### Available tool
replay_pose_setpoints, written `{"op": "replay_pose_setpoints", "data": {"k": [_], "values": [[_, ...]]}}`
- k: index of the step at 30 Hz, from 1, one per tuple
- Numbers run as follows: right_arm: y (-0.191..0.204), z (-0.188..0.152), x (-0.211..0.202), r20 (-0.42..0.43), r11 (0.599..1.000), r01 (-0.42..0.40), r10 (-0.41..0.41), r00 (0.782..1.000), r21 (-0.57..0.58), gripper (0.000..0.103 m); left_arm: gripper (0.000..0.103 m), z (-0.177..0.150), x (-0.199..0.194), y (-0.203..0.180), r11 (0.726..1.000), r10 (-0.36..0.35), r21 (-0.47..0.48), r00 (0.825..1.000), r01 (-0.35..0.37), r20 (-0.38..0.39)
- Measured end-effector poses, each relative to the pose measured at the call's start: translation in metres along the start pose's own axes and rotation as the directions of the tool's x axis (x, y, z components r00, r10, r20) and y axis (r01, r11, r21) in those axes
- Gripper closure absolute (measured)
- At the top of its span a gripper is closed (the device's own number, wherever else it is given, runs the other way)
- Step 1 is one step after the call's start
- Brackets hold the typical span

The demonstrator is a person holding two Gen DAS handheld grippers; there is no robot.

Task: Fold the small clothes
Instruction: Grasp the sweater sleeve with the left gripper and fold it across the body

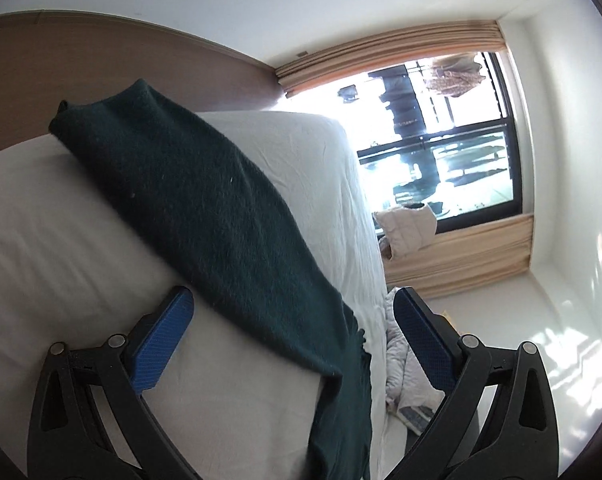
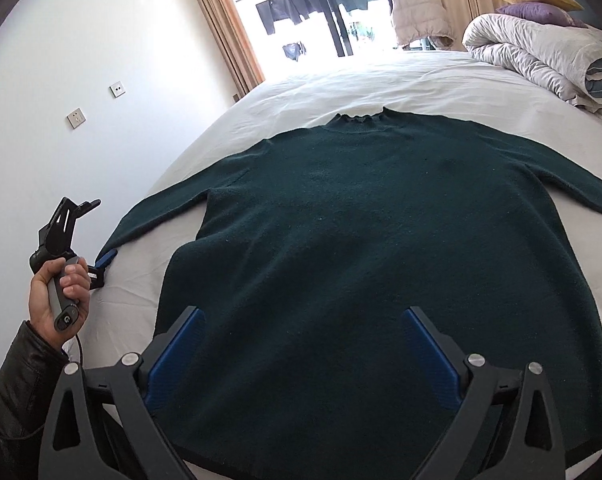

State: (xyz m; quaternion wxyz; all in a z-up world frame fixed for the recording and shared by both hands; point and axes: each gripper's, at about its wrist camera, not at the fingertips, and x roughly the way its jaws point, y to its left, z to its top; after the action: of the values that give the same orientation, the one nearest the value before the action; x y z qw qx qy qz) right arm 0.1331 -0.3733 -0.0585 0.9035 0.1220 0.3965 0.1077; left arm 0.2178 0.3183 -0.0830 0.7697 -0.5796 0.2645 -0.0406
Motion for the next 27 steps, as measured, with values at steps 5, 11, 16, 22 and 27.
{"op": "replay_pose_setpoints", "data": {"k": [5,11,16,22,27], "values": [[-0.004,0.002,0.005,0.006,1.000,-0.007,0.007,1.000,-0.003,0.005,0.052,0.030,0.028,0.010,0.995,-0.006,-0.095,1.000,0.005,-0.013],[-0.019,0.016,0.026,-0.008,1.000,-0.012,0.012,1.000,0.019,0.005,0.092,0.038,0.047,0.028,0.992,0.013,-0.123,1.000,-0.015,-0.017],[-0.040,0.027,0.044,-0.024,0.996,-0.039,0.041,0.999,0.082,0.007,0.092,0.032,0.064,-0.019,0.995,0.074,0.064,0.997,-0.074,-0.003],[-0.072,0.017,0.040,-0.010,0.988,-0.051,0.053,0.999,0.142,0.007,0.092,-0.028,0.129,-0.146,0.889,0.150,0.444,0.987,-0.110,-0.056],[-0.113,0.007,0.024,0.023,0.977,-0.028,0.024,0.999,0.210,0.007,0.092,-0.144,0.213,-0.235,0.710,0.214,0.704,0.961,-0.029,-0.176]]}}
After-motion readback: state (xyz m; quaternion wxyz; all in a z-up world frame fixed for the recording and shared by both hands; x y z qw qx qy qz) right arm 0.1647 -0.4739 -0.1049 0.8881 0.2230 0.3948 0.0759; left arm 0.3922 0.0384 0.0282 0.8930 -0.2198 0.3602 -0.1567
